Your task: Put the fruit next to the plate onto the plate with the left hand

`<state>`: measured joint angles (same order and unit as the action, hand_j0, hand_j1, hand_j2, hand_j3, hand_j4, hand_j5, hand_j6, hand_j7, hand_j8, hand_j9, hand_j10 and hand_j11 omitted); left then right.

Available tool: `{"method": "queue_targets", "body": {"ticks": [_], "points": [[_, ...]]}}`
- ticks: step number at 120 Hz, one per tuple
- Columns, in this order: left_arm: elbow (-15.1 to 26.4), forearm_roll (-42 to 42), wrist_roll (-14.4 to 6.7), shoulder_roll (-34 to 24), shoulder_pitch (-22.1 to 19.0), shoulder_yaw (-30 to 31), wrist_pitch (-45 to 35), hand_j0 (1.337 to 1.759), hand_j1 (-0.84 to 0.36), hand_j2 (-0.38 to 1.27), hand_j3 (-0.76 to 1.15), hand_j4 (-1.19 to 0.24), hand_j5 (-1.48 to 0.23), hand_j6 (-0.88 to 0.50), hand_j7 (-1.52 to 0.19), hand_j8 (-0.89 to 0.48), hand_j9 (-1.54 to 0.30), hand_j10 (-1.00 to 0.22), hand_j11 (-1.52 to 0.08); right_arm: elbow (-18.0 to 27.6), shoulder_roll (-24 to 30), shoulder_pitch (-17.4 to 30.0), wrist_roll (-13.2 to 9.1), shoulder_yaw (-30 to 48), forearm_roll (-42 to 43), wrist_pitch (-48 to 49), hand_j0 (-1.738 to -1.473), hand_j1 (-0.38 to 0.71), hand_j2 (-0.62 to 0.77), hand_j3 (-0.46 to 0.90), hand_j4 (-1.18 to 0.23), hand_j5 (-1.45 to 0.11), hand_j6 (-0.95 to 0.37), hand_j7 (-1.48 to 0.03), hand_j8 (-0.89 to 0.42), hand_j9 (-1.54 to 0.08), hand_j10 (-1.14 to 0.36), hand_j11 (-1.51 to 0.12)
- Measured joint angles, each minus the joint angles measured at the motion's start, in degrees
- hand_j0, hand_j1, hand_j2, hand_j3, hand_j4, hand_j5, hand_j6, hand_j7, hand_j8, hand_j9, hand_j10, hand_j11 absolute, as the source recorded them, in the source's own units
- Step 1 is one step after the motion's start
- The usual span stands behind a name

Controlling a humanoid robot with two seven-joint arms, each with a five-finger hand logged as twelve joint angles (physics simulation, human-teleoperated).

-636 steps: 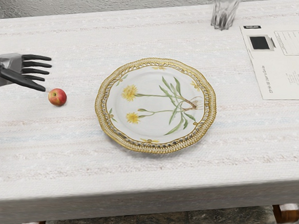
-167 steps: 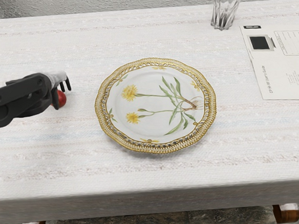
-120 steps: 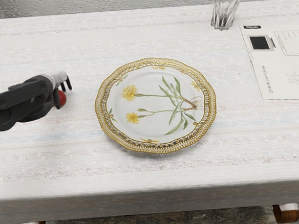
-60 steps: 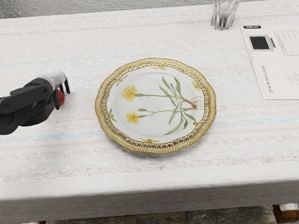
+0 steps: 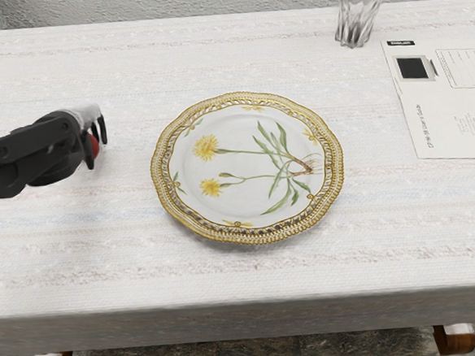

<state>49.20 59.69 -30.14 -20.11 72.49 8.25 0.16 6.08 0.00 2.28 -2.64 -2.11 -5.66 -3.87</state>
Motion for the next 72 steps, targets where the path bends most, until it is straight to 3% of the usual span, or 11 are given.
{"method": "queue_targets", "body": {"ticks": [21,35,57,72], "points": [[2.22,-10.37,-2.79,-0.75,5.97,-0.18,8.44,1.647,-0.28,0.53,0.01,-0.83,-1.21,-0.47,-1.15,-0.35,-1.14,-0.57,-1.19,0.01,0.00,0.00,0.00,0.00,0.00,0.00,-1.658,-0.31,-0.01,0.00,-0.03,-0.04,-0.03,-0.04,-0.03,-0.04,-0.03,-0.04],[2.69,-17.95,-4.00,-1.59,10.95,-0.23,15.29,1.647,-0.26,0.45,0.00,-0.83,-1.22,-0.48,-1.16,-0.37,-1.15,-0.58,-1.19,0.01,0.00,0.00,0.00,0.00,0.00,0.00,-1.658,-0.31,-0.01,0.00,-0.03,-0.04,-0.03,-0.04,-0.03,-0.04,-0.03,-0.04],[3.53,-25.23,-4.68,0.76,17.61,-0.17,21.22,1.647,-0.29,0.50,0.00,-0.82,-1.25,-0.45,-1.16,-0.34,-1.16,-0.56,-1.20,0.00,0.00,0.00,0.00,0.00,0.01,0.00,-1.658,-0.31,-0.01,0.00,-0.03,-0.04,-0.03,-0.04,-0.03,-0.04,-0.03,-0.04],[4.02,-27.95,-4.78,4.70,19.97,-0.17,22.06,1.647,-0.33,0.55,0.00,-0.82,-1.25,-0.43,-1.17,-0.31,-1.17,-0.52,-1.20,0.01,0.00,0.00,0.00,0.00,0.00,0.00,-1.658,-0.31,-0.01,0.00,-0.03,-0.04,-0.03,-0.04,-0.03,-0.04,-0.03,-0.04]]}}
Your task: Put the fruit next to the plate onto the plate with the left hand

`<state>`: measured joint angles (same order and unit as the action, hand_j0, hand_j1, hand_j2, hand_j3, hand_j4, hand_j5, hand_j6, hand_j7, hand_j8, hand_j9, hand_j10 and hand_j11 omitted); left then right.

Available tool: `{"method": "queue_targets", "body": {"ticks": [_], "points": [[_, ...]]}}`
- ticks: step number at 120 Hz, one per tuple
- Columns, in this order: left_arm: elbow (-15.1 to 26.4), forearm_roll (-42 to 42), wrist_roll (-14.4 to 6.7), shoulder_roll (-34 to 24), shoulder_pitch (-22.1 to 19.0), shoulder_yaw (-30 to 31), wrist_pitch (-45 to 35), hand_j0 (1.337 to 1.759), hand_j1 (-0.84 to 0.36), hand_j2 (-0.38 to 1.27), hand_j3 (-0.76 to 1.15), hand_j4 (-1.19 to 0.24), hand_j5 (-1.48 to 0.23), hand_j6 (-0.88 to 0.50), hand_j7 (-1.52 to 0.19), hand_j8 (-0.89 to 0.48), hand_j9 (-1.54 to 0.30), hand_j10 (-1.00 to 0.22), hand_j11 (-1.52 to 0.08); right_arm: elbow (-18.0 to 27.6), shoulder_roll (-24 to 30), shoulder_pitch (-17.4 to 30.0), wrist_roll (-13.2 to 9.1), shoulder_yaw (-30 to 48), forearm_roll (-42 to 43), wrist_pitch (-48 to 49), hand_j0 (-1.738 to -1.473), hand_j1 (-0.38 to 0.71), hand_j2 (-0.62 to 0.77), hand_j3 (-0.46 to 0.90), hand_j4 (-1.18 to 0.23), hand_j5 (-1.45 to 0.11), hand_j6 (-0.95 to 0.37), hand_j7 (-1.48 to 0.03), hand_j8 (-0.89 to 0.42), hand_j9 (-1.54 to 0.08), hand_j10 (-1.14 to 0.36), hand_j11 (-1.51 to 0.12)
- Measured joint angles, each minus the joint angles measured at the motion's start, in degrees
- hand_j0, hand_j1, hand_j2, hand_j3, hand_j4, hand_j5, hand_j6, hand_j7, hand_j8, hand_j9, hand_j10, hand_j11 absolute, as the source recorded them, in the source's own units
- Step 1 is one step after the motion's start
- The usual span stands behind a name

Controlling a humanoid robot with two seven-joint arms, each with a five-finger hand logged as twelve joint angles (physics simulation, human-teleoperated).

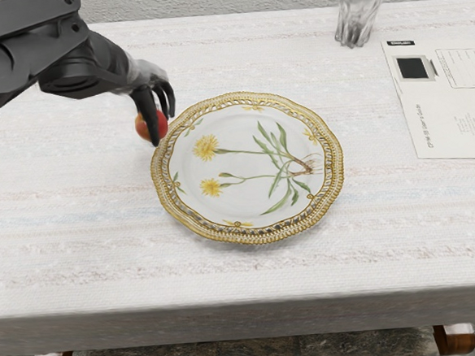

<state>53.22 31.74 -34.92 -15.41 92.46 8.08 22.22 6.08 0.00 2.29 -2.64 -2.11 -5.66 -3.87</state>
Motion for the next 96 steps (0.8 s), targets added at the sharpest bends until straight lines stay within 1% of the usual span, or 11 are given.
{"method": "queue_targets", "body": {"ticks": [11,17,43,49,50,53,54,58,66,78,96], "points": [[0.13,-1.26,-0.04,3.38,1.27,-0.04,0.01,1.647,-0.34,0.59,0.00,-0.81,-1.26,-0.40,-1.19,-0.31,-1.17,-0.53,-1.20,0.00,0.00,0.00,0.00,0.00,-0.01,0.00,-1.658,-0.31,-0.01,0.00,-0.03,-0.04,-0.03,-0.04,-0.03,-0.04,-0.03,-0.04],[0.13,-2.15,-0.03,5.02,1.97,-0.03,-0.07,1.648,-0.34,0.57,0.00,-0.82,-1.25,-0.41,-1.17,-0.33,-1.17,-0.54,-1.20,0.01,0.00,0.00,0.00,0.00,0.00,0.00,-1.658,-0.31,-0.01,0.00,-0.03,-0.04,-0.03,-0.04,-0.03,-0.04,-0.03,-0.04],[0.05,-4.11,-0.03,12.40,3.15,-0.08,-0.27,1.650,-0.38,0.73,0.00,-0.80,-1.29,-0.39,-1.17,-0.32,-1.16,-0.53,-1.19,0.01,0.00,0.00,0.00,0.00,0.00,0.00,-1.658,-0.31,-0.01,0.00,-0.03,-0.04,-0.03,-0.04,-0.03,-0.04,-0.03,-0.04],[-0.11,-4.27,-0.03,12.95,3.16,-0.10,-0.38,1.650,-0.39,0.74,0.00,-0.80,-1.29,-0.41,-1.18,-0.32,-1.17,-0.54,-1.19,0.00,0.00,0.00,0.00,0.00,0.01,0.00,-1.658,-0.31,-0.01,0.00,-0.03,-0.04,-0.03,-0.04,-0.03,-0.04,-0.03,-0.04],[-0.13,-4.24,-0.03,12.99,3.16,-0.09,-0.44,1.651,-0.39,0.74,0.00,-0.81,-1.28,-0.42,-1.17,-0.37,-1.17,-0.54,-1.19,0.00,0.00,0.00,0.00,0.00,0.01,0.00,-1.658,-0.31,-0.01,0.00,-0.03,-0.04,-0.03,-0.04,-0.03,-0.04,-0.03,-0.04],[-0.19,-4.23,-0.04,13.02,3.16,-0.09,-0.42,1.651,-0.39,0.75,0.00,-0.81,-1.29,-0.42,-1.18,-0.32,-1.17,-0.54,-1.19,0.00,0.00,0.00,0.00,0.00,0.01,0.00,-1.658,-0.31,-0.01,0.00,-0.03,-0.04,-0.03,-0.04,-0.03,-0.04,-0.03,-0.04],[-0.20,-4.21,-0.04,13.02,3.20,-0.08,-0.48,1.651,-0.39,0.76,0.00,-0.81,-1.27,-0.42,-1.17,-0.38,-1.17,-0.53,-1.19,0.00,0.00,0.00,0.00,0.00,0.00,0.00,-1.658,-0.31,-0.01,0.00,-0.03,-0.04,-0.03,-0.04,-0.03,-0.04,-0.03,-0.04],[-0.28,-4.05,-0.05,13.03,3.21,-0.10,-0.58,1.651,-0.38,0.79,0.00,-0.82,-1.26,-0.46,-1.16,-0.39,-1.17,-0.57,-1.19,0.01,0.00,0.00,0.00,0.00,0.00,0.00,-1.658,-0.31,-0.01,0.00,-0.03,-0.04,-0.03,-0.04,-0.03,-0.04,-0.03,-0.04],[-0.36,-3.97,-0.06,13.09,3.32,-0.16,-0.78,1.651,-0.41,0.85,0.00,-0.81,-1.25,-0.46,-1.16,-0.37,-1.16,-0.57,-1.17,0.03,0.00,0.00,0.00,0.00,0.00,0.00,-1.658,-0.31,-0.01,0.00,-0.03,-0.04,-0.03,-0.04,-0.03,-0.04,-0.03,-0.04],[-0.40,-3.70,-0.07,13.12,3.40,-0.27,-1.77,1.653,-0.37,0.69,0.00,-0.73,-1.07,-0.50,-1.01,-0.40,-1.02,-0.58,-1.02,0.00,0.00,0.00,0.00,0.00,0.01,0.00,-1.658,-0.31,-0.01,0.00,-0.03,-0.04,-0.03,-0.04,-0.03,-0.04,-0.03,-0.04],[-0.40,-3.51,-0.08,13.04,3.43,-0.37,-2.42,1.656,-0.25,0.38,0.00,-0.56,-0.79,-0.45,-0.77,-0.40,-0.77,-0.50,-0.77,-0.01,0.00,0.00,0.00,0.00,0.00,0.00,-1.658,-0.31,-0.01,0.00,-0.03,-0.04,-0.03,-0.04,-0.03,-0.04,-0.03,-0.04]]}}
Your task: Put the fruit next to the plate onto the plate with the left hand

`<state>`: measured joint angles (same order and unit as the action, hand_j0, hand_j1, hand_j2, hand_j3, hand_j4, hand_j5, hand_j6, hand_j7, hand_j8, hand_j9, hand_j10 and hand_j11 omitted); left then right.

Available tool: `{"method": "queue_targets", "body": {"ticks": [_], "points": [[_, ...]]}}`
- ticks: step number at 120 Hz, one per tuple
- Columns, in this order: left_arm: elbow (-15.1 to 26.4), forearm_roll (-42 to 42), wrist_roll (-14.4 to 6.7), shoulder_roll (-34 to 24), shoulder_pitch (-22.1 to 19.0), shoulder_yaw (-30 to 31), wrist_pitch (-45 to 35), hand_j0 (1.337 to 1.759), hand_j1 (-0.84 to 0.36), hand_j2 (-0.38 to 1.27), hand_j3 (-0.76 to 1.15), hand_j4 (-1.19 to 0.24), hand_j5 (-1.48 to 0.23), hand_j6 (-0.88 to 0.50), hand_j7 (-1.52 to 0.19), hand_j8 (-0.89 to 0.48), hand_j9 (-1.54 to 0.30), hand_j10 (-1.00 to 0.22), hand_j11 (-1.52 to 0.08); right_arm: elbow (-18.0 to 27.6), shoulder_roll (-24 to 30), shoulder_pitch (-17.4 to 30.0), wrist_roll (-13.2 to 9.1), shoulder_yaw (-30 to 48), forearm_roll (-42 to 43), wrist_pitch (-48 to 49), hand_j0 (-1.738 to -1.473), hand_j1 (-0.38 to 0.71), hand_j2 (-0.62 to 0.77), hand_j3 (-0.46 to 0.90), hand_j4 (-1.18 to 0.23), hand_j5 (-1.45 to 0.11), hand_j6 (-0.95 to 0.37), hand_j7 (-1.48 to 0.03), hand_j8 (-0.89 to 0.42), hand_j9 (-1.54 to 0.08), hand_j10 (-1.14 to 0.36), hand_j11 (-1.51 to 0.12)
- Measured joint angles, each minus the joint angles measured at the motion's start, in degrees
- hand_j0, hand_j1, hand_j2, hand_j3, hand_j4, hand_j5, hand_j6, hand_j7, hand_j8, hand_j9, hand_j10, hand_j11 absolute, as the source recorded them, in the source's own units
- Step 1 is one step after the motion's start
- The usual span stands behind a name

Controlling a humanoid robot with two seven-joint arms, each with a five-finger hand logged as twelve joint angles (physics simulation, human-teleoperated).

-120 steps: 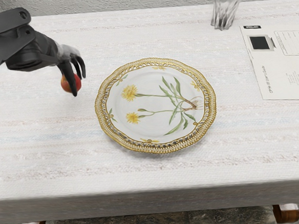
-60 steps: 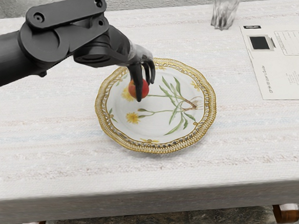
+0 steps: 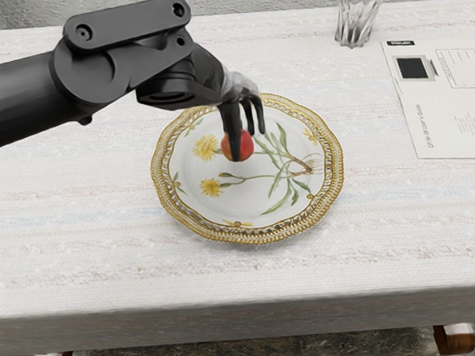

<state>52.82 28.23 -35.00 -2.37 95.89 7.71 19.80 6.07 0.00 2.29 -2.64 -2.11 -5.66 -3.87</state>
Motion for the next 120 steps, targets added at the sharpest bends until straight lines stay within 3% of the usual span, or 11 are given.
{"method": "queue_targets", "body": {"ticks": [18,38,53,80,92,102,120], "points": [[0.02,0.02,0.00,0.00,-0.09,-0.30,-0.14,1.657,-0.11,0.21,0.00,-0.41,-0.56,-0.36,-0.55,-0.33,-0.55,-0.38,-0.55,0.02,0.00,0.00,0.00,0.00,0.01,0.00,-1.658,-0.31,-0.01,0.00,-0.03,-0.04,-0.03,-0.04,-0.03,-0.04,-0.03,-0.04],[0.35,-3.33,0.00,-2.46,-2.22,-2.58,0.95,1.658,-0.02,0.12,0.00,-0.32,-0.43,-0.30,-0.43,-0.29,-0.43,-0.31,-0.43,0.01,0.00,0.00,0.00,0.00,0.00,0.00,-1.658,-0.31,-0.01,0.00,-0.03,-0.04,-0.03,-0.04,-0.03,-0.04,-0.03,-0.04],[0.73,-6.95,0.00,-9.30,-8.77,-10.22,7.56,1.658,0.01,0.09,0.00,-0.29,-0.38,-0.28,-0.38,-0.27,-0.38,-0.28,-0.38,0.01,0.00,0.00,0.00,0.00,0.00,0.00,-1.658,-0.31,-0.01,0.00,-0.03,-0.04,-0.03,-0.04,-0.03,-0.04,-0.03,-0.04],[2.28,-19.38,0.00,-22.95,-16.00,-20.13,14.32,1.658,0.04,0.06,0.00,-0.26,-0.34,-0.26,-0.34,-0.26,-0.34,-0.26,-0.34,0.01,0.00,0.00,0.00,0.00,0.00,0.00,-1.658,-0.31,-0.01,0.00,-0.03,-0.04,-0.03,-0.04,-0.03,-0.04,-0.03,-0.04],[2.39,-24.60,0.00,-28.27,-19.92,-22.36,14.87,1.658,0.04,0.06,0.00,-0.26,-0.34,-0.25,-0.33,-0.25,-0.33,-0.26,-0.33,0.01,0.00,0.00,0.00,0.00,0.01,0.00,-1.658,-0.31,-0.01,0.00,-0.03,-0.04,-0.03,-0.04,-0.03,-0.04,-0.03,-0.04],[2.38,-30.24,0.00,-32.15,-26.74,-23.39,15.06,1.658,0.05,0.06,0.00,-0.25,-0.33,-0.25,-0.33,-0.25,-0.33,-0.25,-0.33,0.01,0.00,0.00,0.00,0.00,0.01,0.00,-1.658,-0.31,-0.01,0.00,-0.03,-0.04,-0.03,-0.04,-0.03,-0.04,-0.03,-0.04],[1.73,-34.38,0.00,-38.10,-30.88,-24.37,15.19,1.658,0.05,0.05,0.00,-0.25,-0.33,-0.25,-0.33,-0.25,-0.33,-0.25,-0.33,0.00,0.00,0.00,0.00,0.00,0.02,0.00,-1.658,-0.31,-0.01,0.00,-0.03,-0.04,-0.03,-0.04,-0.03,-0.04,-0.03,-0.04]]}}
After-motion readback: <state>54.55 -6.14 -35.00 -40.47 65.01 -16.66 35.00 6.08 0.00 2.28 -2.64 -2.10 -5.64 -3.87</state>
